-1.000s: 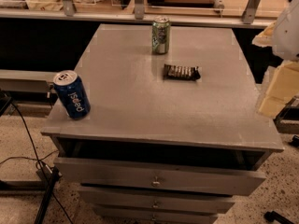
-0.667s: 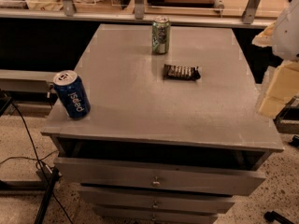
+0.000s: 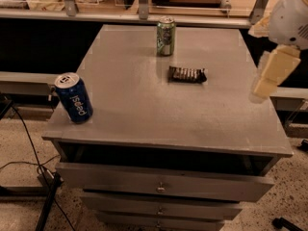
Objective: Pick rxbar chocolate
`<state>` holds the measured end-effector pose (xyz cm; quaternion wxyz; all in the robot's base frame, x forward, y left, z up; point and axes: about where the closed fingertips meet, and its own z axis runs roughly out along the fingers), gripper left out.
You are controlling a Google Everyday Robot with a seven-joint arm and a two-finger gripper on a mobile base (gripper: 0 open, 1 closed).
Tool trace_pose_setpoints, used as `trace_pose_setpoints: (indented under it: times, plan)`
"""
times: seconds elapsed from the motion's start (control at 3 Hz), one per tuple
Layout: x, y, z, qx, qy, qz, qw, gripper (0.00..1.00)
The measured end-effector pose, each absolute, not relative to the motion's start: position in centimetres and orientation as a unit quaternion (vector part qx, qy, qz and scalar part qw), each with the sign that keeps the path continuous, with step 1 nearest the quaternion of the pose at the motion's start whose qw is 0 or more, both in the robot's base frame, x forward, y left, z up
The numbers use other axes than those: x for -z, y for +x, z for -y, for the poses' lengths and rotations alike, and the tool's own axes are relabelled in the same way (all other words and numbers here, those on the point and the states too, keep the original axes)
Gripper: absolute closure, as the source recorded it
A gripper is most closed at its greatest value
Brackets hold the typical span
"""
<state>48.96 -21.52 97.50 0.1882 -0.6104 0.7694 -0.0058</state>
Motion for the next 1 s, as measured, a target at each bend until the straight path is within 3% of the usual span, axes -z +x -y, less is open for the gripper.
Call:
trace_pose_setpoints:
  times: [1.0]
  plan:
    - [-92.4, 60.6, 16.2, -0.128, -0.583, -0.734, 0.325, 0.00]
